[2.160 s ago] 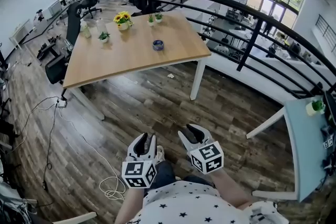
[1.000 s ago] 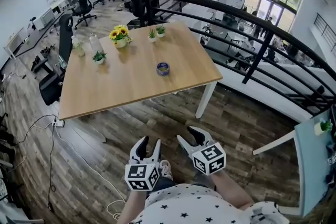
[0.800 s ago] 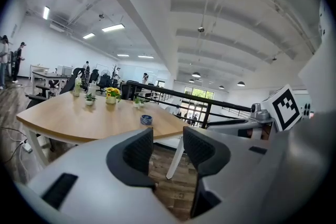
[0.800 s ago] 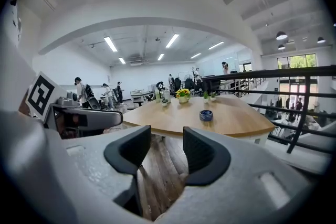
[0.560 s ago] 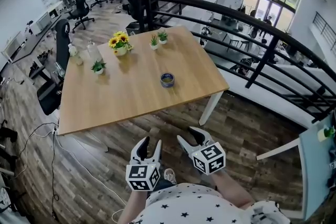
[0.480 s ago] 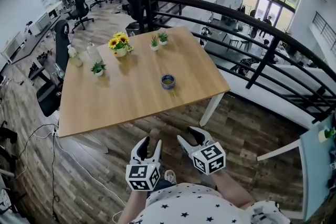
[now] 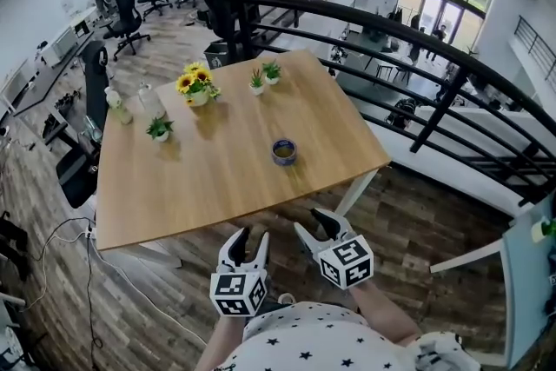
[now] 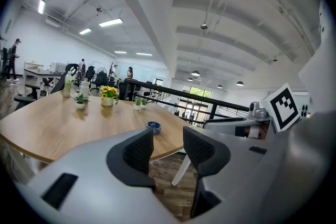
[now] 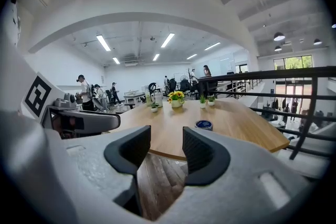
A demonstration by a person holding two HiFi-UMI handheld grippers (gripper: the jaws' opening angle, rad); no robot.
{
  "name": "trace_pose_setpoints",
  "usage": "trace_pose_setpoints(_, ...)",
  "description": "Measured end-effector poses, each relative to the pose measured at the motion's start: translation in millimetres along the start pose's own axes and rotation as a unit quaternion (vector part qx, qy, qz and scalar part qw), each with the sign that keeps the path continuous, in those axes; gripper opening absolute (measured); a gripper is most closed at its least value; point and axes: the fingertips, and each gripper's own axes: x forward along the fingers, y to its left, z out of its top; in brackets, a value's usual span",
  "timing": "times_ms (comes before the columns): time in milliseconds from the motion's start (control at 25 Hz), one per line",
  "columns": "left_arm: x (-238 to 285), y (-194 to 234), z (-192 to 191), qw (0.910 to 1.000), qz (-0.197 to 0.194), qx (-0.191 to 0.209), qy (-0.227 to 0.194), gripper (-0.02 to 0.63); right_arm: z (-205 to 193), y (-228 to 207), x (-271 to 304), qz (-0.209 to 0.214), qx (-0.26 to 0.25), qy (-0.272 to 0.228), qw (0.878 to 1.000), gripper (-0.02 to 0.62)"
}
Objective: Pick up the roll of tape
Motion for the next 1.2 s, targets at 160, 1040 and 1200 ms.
trace_pose_setpoints(160, 15.4, 14.0, 6.5, 1.0, -0.002, -0.002, 0.0, 0.172, 7.0, -7.6, 20.8, -0.003, -0.002, 0.0, 1.0, 0.175)
trace_pose_setpoints(1040, 97.0, 59.9, 17.2, 0.9997, 0.013, -0.008, 0.02, 0.172, 23.5, -95.4, 106.1, -0.044, 0.002, 0.01, 0.999, 0.175)
trace_pose_setpoints(1200, 123.7, 69.3, 19.1, 0.9995, 0.014, -0.013, 0.026, 0.172, 26.2, -125.7, 131.3, -0.053, -0.002, 0.015, 0.998, 0.175)
